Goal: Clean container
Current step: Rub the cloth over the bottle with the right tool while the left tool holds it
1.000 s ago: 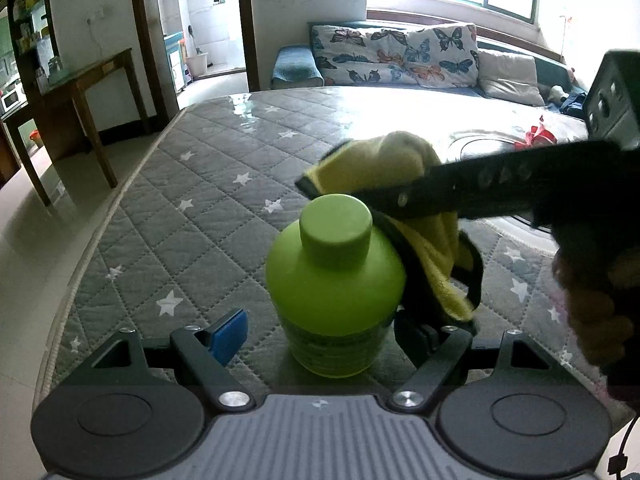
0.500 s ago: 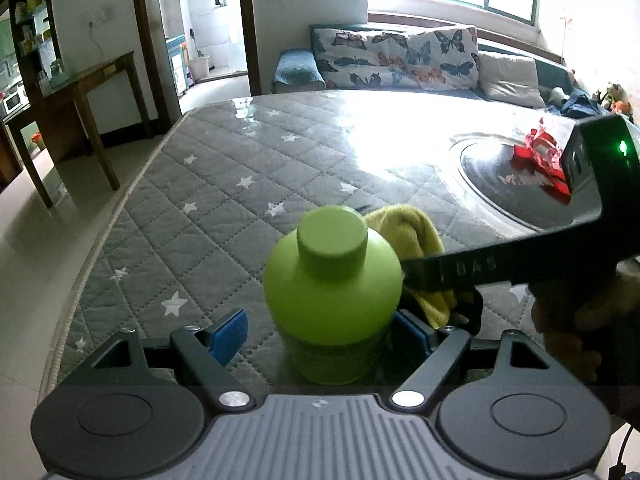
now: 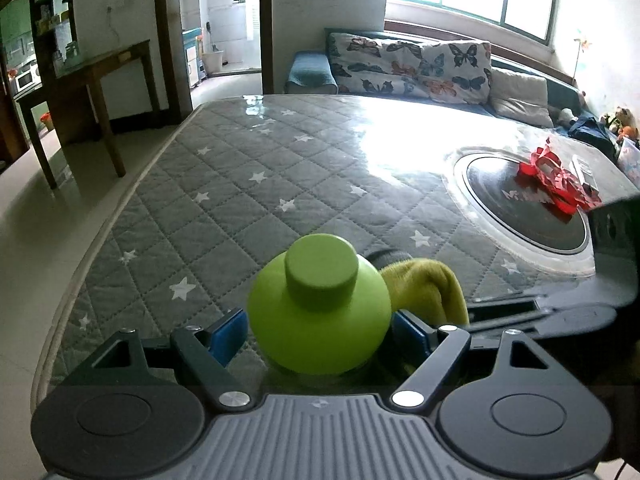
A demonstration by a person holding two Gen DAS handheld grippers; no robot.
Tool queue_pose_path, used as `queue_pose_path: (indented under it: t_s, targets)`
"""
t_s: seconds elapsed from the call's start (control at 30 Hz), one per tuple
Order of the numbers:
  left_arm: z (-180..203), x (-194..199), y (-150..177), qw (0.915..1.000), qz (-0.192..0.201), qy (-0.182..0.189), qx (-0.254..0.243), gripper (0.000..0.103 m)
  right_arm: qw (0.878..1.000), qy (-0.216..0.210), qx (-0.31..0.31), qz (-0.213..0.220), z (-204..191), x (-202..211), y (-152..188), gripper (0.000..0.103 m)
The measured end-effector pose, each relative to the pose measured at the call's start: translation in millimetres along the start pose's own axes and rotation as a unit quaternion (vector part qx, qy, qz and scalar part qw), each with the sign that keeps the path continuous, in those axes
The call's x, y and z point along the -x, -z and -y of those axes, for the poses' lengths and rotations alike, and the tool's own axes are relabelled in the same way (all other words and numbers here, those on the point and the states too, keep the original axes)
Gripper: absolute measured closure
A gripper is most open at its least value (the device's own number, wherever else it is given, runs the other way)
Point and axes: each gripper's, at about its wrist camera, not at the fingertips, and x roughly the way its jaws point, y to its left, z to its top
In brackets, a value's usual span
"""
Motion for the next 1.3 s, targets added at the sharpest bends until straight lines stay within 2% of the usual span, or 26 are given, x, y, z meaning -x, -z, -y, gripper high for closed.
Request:
queue_pose_path:
  t_s: [0.07,0.13,0.27,0.5,0.7,0.8,0.9,1.0,1.13,1.3]
  targets:
    - [-1,1,2,1.0000,0.001,0.002,-0.001,0.029,1.000,-0.005,-0.003,0.001,-2,2,5,0.075]
    - [-3,0,3,1.0000,0.003,-0.001,-0.004,0.032,1.000,-0.009,-0.007,0.002,-5,4,9,0.077]
    - [-3,0,4,1.0000,0.002,0.005,-0.006,0.032,0.999,-0.017,-0.028,0.016,0,11,7,0.078]
    - [-4,1,5,0.9997,0.005,0.010,-0.020,0.032,0.998,-0.014,-0.009,0.062,-8,33,-13,0.078]
    - [-4,1,5,0.9996,0.005,0.012,-0.024,0.032,0.995,-0.047,0.015,0.089,-23,50,-35,0.078]
    - [-4,1,6,0.9995,0.006,0.011,-0.027,0.032,0.994,-0.052,0.028,0.090,-29,51,-42,0.078]
    - [-4,1,6,0.9995,0.007,0.012,-0.028,0.032,0.994,-0.077,0.020,0.072,-28,44,-46,0.078]
    - [-5,1,6,0.9996,0.007,0.014,-0.026,0.032,0.996,-0.061,0.030,0.058,-30,35,-44,0.078]
    - [-4,1,6,0.9995,0.008,0.014,-0.028,0.032,0.996,-0.064,0.010,0.061,-24,27,-48,0.078]
    - [-5,0,7,0.9994,0.008,0.016,-0.028,0.032,0.998,-0.043,0.006,0.055,-17,14,-44,0.078]
